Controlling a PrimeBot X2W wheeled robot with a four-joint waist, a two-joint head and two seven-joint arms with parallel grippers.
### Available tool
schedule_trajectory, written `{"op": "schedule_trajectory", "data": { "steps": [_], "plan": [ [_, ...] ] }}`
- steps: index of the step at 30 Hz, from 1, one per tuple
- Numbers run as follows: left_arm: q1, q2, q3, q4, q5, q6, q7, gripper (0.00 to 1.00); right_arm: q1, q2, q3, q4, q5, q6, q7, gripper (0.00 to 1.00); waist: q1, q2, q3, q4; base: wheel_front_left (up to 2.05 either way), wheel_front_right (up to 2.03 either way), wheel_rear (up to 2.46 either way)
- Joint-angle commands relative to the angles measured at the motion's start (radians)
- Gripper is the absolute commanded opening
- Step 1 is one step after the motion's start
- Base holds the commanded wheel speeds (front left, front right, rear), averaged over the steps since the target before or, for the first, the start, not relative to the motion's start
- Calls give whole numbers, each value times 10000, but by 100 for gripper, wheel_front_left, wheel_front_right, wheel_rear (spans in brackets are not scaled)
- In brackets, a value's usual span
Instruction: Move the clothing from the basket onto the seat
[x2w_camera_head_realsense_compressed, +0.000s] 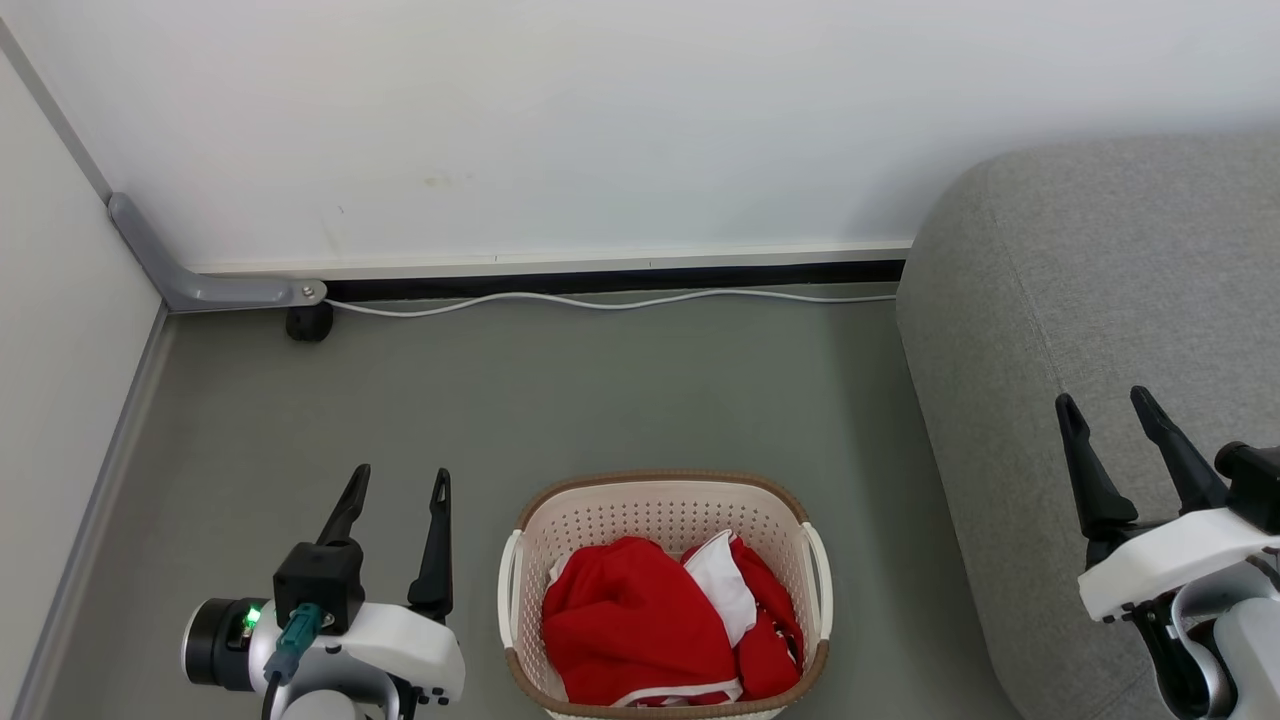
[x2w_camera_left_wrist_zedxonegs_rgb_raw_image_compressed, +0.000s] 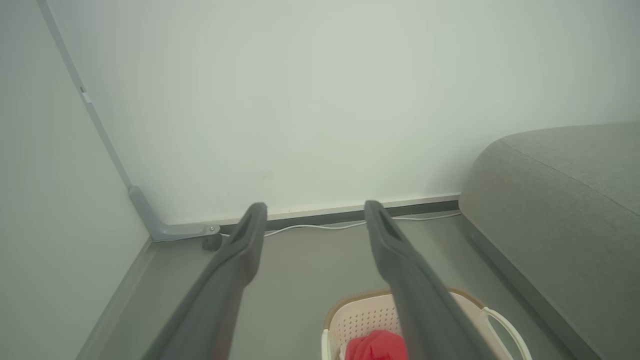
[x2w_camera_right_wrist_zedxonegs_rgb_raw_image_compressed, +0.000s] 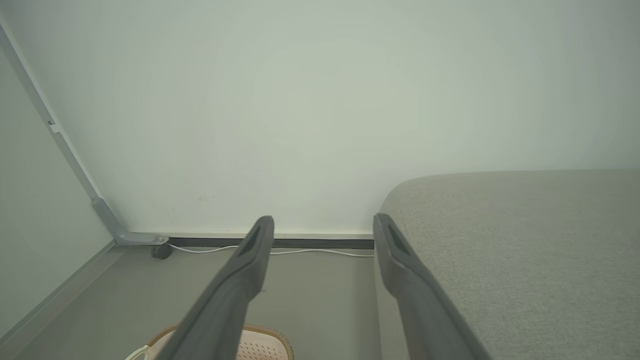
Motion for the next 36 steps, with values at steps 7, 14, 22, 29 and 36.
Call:
{"op": "schedule_trajectory", "data": {
  "steps": [7, 14, 22, 29, 36],
  "plan": [
    [-438, 116, 346, -228, -50, 99, -134, 100, -197, -170, -13, -222, -66, 73, -137, 100, 0, 0, 103, -14, 0, 0, 0],
    [-552, 116, 78, -370, -187, 228, -134, 100, -310, -304, -105, -502, 27, 73, -137, 100, 0, 0, 591, -35, 0, 0, 0],
    [-997, 116, -683, -750, -546, 870, -134, 100, -756, -696, -297, -1259, 277, 73, -137, 100, 0, 0, 1876, -102, 0, 0, 0],
    [-1459, 116, -1475, -828, -865, 1445, -134, 100, -1090, -956, -481, -1807, 505, 73, -137, 100, 0, 0, 2930, -206, 0, 0, 0],
    [-2312, 116, -2462, -740, -1309, 2119, -134, 100, -1616, -1294, -779, -2551, 811, 73, -137, 100, 0, 0, 4402, -379, 0, 0, 0]
  ]
}}
